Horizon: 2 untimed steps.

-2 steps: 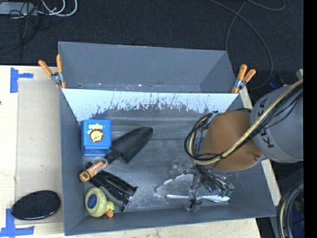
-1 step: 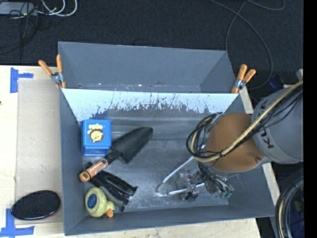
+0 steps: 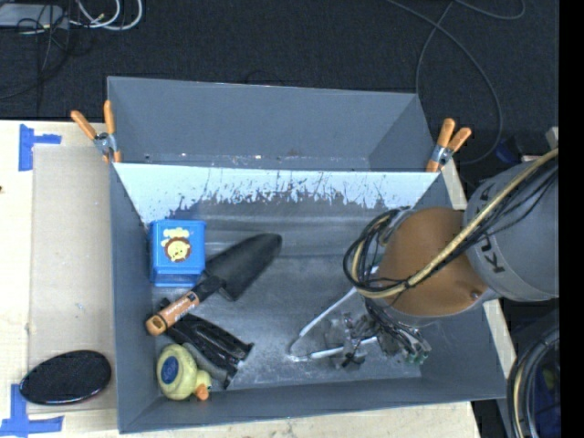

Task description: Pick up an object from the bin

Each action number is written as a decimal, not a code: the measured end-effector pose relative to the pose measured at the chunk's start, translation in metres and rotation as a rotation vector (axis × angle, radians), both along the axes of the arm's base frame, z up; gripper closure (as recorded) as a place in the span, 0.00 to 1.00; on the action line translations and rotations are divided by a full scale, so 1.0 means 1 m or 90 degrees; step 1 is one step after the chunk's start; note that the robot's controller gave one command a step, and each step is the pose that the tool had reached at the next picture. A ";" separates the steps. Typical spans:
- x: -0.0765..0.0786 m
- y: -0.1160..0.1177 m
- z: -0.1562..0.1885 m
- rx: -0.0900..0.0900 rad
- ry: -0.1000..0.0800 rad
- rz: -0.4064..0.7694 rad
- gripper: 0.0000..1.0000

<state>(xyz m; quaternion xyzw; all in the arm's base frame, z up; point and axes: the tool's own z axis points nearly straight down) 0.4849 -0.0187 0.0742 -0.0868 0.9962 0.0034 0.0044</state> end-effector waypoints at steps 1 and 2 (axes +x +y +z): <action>-0.002 0.006 0.084 0.000 0.004 0.003 1.00; -0.002 0.010 0.174 0.001 0.009 0.018 1.00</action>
Offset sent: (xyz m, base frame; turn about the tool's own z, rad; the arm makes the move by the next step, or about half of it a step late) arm -0.0023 0.0102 0.2141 -0.0384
